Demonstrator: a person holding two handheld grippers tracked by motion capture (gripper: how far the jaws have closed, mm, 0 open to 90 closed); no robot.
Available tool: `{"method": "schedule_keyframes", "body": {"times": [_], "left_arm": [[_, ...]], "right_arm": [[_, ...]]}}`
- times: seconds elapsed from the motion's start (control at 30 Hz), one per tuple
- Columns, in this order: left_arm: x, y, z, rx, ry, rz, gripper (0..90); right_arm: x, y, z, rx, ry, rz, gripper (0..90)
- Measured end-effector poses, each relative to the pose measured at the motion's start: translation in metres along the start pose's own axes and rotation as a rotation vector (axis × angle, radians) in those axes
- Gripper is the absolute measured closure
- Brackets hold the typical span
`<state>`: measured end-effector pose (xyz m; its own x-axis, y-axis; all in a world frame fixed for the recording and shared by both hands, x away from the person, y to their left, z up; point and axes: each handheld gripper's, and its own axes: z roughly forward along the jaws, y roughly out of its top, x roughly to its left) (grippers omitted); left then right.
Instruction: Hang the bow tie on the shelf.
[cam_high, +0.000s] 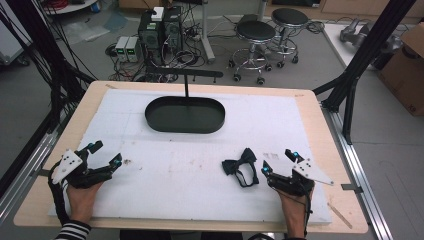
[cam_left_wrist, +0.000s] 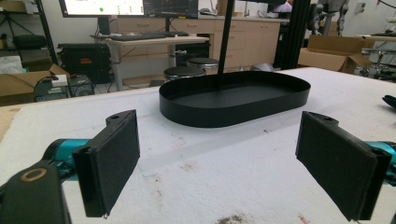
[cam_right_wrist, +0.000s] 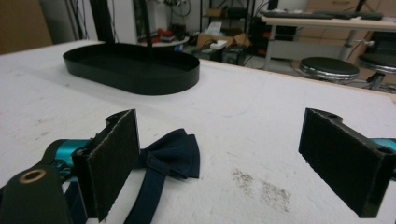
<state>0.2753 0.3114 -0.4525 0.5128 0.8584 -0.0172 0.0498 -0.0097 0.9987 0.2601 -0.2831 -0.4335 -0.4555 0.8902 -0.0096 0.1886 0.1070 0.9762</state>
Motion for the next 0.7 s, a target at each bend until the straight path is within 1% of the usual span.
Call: {"method": "schedule_keyframes", "body": {"times": [0.03, 0.13, 0.17, 0.2, 0.23, 0.3, 0.33, 0.37, 0.43, 0.47, 0.5, 0.57, 0.6, 0.63, 0.67, 0.7], "left_arm": [[0.0, 0.0, 0.0, -0.001, 0.0, 0.0, 14.0], [0.0, 0.0, 0.0, 0.001, -0.002, 0.004, 14.0], [0.0, 0.0, 0.0, 0.001, -0.001, 0.005, 14.0], [0.0, 0.0, 0.0, 0.001, -0.002, 0.006, 14.0], [0.0, 0.0, 0.0, 0.001, -0.002, 0.006, 14.0], [0.0, 0.0, 0.0, 0.001, -0.002, 0.008, 14.0], [0.0, 0.0, 0.0, 0.001, -0.003, 0.007, 14.0], [0.0, 0.0, 0.0, 0.001, -0.002, 0.008, 14.0], [0.0, 0.0, 0.0, 0.001, -0.002, 0.007, 14.0], [0.0, 0.0, 0.0, 0.001, -0.002, 0.007, 14.0], [0.0, 0.0, 0.0, 0.001, -0.001, 0.007, 14.0], [0.0, 0.0, 0.0, 0.001, -0.002, 0.006, 14.0], [0.0, 0.0, 0.0, 0.002, 0.0, 0.007, 14.0], [0.0, 0.0, 0.0, 0.001, -0.002, 0.006, 14.0], [0.0, 0.0, 0.0, 0.001, -0.002, 0.006, 14.0], [0.0, 0.0, 0.0, 0.001, -0.001, 0.006, 14.0]], "right_arm": [[0.002, 0.007, 0.004, 0.016, 0.014, -0.022, 11.4], [0.004, 0.017, 0.01, 0.057, 0.034, -0.029, 11.4], [0.004, 0.017, 0.01, 0.057, 0.034, -0.029, 11.4], [0.005, 0.02, 0.012, 0.076, 0.036, -0.029, 11.4], [0.005, 0.025, 0.017, 0.115, 0.045, -0.032, 11.4], [0.007, 0.029, 0.022, 0.159, 0.054, -0.036, 11.6], [0.007, 0.031, 0.025, 0.176, 0.054, -0.045, 12.3], [0.008, 0.032, 0.026, 0.197, 0.064, -0.048, 14.5], [0.01, 0.035, 0.031, 0.23, 0.084, -0.052, 15.4], [0.01, 0.035, 0.031, 0.23, 0.084, -0.052, 15.4], [0.01, 0.036, 0.035, 0.271, 0.095, -0.054, 17.7], [0.01, 0.038, 0.04, 0.321, 0.113, -0.052, 20.0], [0.01, 0.038, 0.04, 0.321, 0.113, -0.052, 20.0], [0.011, 0.039, 0.044, 0.38, 0.135, -0.053, 23.3], [0.012, 0.039, 0.047, 0.402, 0.138, -0.056, 23.8], [0.012, 0.039, 0.047, 0.402, 0.138, -0.056, 23.8]]}}
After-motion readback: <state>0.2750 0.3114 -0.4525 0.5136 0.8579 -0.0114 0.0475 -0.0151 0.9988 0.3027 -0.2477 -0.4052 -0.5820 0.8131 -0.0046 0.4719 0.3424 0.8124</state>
